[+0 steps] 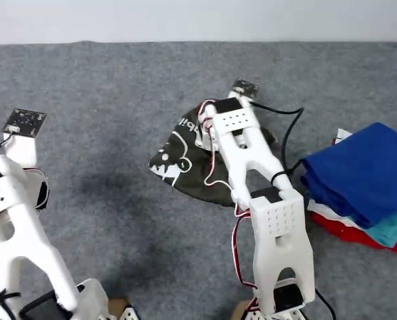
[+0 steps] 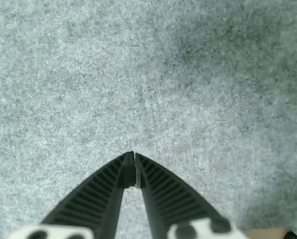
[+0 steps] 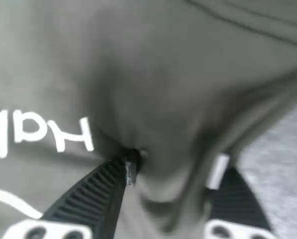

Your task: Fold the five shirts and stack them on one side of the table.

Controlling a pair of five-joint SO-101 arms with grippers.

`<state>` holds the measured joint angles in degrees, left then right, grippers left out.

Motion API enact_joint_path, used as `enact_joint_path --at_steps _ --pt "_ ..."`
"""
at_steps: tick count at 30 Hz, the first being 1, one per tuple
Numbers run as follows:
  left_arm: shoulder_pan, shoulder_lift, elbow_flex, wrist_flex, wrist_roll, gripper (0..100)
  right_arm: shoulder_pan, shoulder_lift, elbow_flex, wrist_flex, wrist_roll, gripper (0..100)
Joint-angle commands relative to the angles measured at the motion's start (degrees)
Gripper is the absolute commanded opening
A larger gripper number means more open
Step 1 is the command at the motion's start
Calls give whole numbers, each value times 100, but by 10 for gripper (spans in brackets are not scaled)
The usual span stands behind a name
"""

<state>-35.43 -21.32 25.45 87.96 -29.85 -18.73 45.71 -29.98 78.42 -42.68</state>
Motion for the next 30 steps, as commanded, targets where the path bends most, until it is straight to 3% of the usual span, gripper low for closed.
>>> enact_joint_path --at_steps 1,7,18,24,30 --pt "-9 35 -242 -97 -35 6 136 -4 79 101 378 4" --pt "-9 44 -523 -53 -35 6 338 -541 79 664 1336 10" --pt "-9 35 -532 -53 -26 6 813 -2800 79 1130 3068 10" --pt "-9 35 -532 -53 -26 6 1420 -3626 79 1147 3516 10" --pt "0 35 -532 26 -26 6 1947 -4092 79 1209 3508 10"
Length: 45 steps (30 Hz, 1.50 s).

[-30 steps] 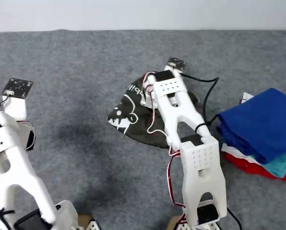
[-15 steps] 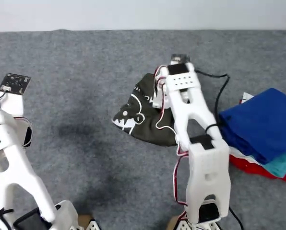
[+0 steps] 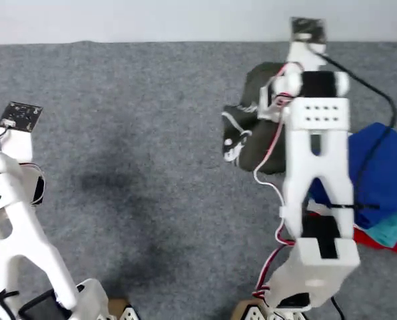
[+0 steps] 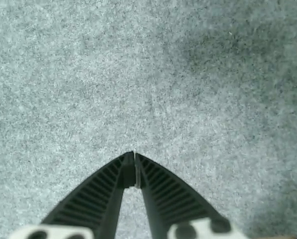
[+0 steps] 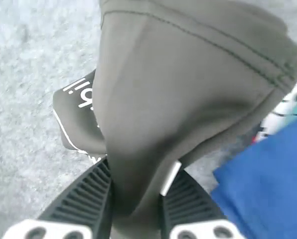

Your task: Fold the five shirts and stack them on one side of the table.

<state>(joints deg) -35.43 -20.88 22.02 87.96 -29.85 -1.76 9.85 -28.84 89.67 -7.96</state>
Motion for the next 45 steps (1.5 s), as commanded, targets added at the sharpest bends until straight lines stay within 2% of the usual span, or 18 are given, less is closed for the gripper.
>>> enact_joint_path --at_steps 1,7,14,17,24,29,38,45 --pt "0 -9 -189 26 -26 6 338 -567 -35 110 35 10" --pt "0 0 -189 26 -26 6 910 -620 -35 92 176 10" --pt "0 0 -189 35 -35 6 936 -84 -35 -1121 475 10" --pt "0 -18 -198 105 -53 6 1165 171 -35 -1446 651 10" --pt "0 -44 -198 193 -53 6 2404 822 -35 -365 686 10" --pt "0 -44 -224 273 -53 6 3213 1007 -35 356 1160 10" --pt "9 0 -224 264 -53 6 3503 435 -659 1007 1776 10" --pt "9 -9 -224 264 -53 6 3635 13 -695 1165 1820 10"
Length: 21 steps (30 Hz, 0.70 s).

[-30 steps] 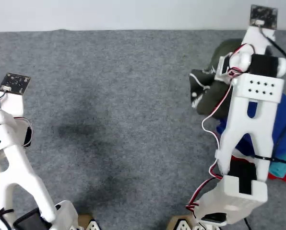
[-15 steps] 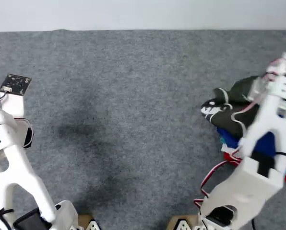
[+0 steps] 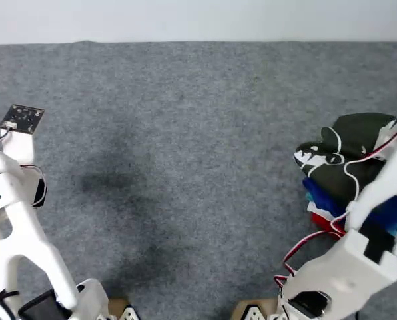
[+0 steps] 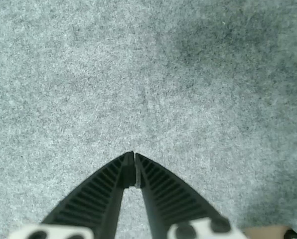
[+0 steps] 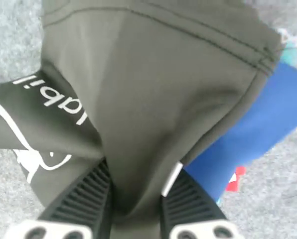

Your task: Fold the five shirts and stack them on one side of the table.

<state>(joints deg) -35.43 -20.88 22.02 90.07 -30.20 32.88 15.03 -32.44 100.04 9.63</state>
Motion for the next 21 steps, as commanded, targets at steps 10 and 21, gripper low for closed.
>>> enact_joint_path --at_steps 10,21 --pt "686 -44 -224 220 9 6 875 356 -325 -251 633 24" --pt "730 0 -215 211 9 6 620 -453 -1415 259 -35 299"
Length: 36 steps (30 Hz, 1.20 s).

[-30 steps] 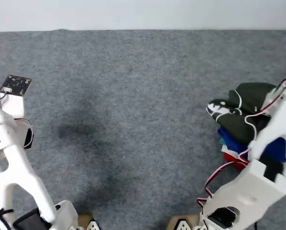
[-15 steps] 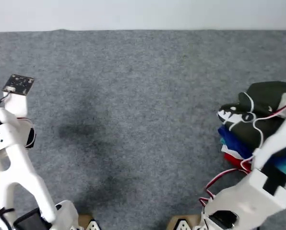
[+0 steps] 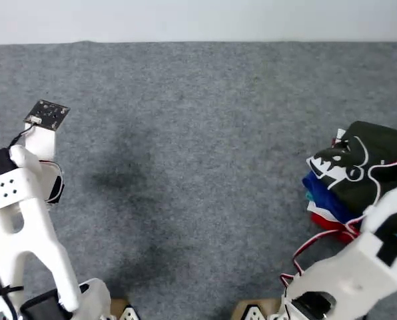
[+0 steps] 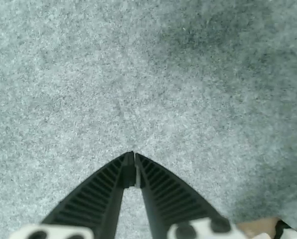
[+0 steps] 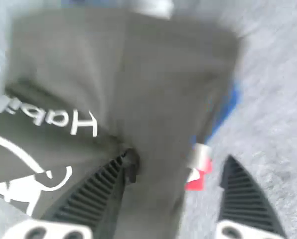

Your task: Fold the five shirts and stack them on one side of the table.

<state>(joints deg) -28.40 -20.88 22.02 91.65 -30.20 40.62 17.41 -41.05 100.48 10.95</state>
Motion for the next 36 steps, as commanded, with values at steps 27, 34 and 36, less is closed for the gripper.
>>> enact_joint_path --at_steps 27,34,36 --pt "18 0 -189 70 9 6 -2844 -532 3798 -1244 -202 10" --pt "18 0 -189 44 9 6 -2958 -1059 3393 -444 -149 9" --pt "18 0 -189 44 9 6 -2703 -1376 3130 -462 -149 9"
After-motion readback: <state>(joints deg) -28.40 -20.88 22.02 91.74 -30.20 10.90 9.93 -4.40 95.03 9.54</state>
